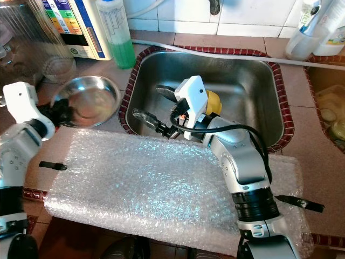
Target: Kitchen organization
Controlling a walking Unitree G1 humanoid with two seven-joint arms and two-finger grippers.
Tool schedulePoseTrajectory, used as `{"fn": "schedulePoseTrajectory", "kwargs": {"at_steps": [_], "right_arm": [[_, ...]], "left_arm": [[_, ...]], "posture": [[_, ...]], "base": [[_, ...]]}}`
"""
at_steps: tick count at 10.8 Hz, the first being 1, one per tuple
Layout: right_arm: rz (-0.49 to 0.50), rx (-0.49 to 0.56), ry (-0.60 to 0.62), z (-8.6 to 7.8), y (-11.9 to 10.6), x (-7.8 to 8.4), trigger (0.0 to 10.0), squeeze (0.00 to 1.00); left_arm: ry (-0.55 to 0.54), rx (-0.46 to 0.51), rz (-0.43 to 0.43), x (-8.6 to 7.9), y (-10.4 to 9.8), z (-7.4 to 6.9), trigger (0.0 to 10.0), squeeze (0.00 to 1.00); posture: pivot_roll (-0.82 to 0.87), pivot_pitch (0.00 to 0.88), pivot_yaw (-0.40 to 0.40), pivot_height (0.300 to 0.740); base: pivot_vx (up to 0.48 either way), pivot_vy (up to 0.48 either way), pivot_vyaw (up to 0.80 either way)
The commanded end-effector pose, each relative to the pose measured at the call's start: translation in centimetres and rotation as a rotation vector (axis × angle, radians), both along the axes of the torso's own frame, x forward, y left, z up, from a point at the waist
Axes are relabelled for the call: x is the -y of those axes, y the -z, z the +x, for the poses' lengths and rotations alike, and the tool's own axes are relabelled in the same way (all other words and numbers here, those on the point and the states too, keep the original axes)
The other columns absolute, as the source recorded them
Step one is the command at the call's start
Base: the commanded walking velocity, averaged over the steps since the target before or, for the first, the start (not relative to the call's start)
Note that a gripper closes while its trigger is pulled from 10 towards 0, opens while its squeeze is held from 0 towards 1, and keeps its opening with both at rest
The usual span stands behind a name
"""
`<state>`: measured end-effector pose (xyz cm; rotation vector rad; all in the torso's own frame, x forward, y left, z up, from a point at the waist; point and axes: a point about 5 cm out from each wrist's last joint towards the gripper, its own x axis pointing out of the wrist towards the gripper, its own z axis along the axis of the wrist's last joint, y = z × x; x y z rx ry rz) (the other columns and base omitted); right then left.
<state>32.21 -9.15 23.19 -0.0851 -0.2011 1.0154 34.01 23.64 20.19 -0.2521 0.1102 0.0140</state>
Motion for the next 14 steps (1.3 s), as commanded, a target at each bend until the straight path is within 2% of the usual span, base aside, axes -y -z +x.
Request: {"fn": "schedulePoseTrajectory", "kwargs": {"at_steps": [1,3,4,7,8,9,11,14], "right_arm": [[0.017,0.007,-0.006,-0.1,-0.3,-0.1,10.0,0.0],[0.027,0.01,0.008,0.0,-0.4,-0.1,10.0,0.0],[0.033,0.01,0.015,0.1,-0.5,0.0,10.0,0.0],[0.035,0.015,0.023,0.2,-0.6,0.0,10.0,0.0],[0.036,0.016,0.021,0.2,-0.6,0.0,10.0,0.0],[0.034,0.016,0.02,0.2,-0.5,-0.1,10.0,0.0],[0.036,0.017,0.015,0.1,-0.5,-0.2,10.0,0.0],[0.035,0.008,0.003,-0.1,-0.4,-0.3,10.0,0.0]], "left_arm": [[0.009,0.05,0.01,0.0,-0.5,-0.3,0.0,0.0],[0.032,0.121,-0.018,0.5,-1.2,-0.4,0.0,0.0],[0.05,0.133,0.008,0.8,-1.2,-0.5,0.0,0.0],[0.088,0.107,0.055,0.7,-1.0,-0.4,0.0,0.0],[0.069,0.137,0.056,0.2,-1.6,-0.3,10.0,1.0],[0.051,0.149,0.017,-0.1,-2.0,-0.2,10.0,1.0],[0.033,0.139,0.045,-0.7,-2.1,-0.1,10.0,1.0],[0.142,0.025,0.093,-0.8,-1.0,0.0,10.0,1.0]], "posture": [[-0.05,0.257,0.096,0.74],[-0.05,0.255,0.096,0.74],[-0.05,0.253,0.095,0.74],[-0.05,0.25,0.096,0.74],[-0.05,0.249,0.096,0.74],[-0.05,0.248,0.097,0.74],[-0.05,0.251,0.098,0.74],[-0.04,0.259,0.102,0.74]], "base": [[0.0,0.0,0.0],[0.0,0.0,0.0],[0.0,0.0,0.0],[0.0,0.0,0.0],[0.0,0.0,0.0],[0.0,0.0,0.0],[0.0,0.0,0.0],[0.0,0.0,0.0]]}}
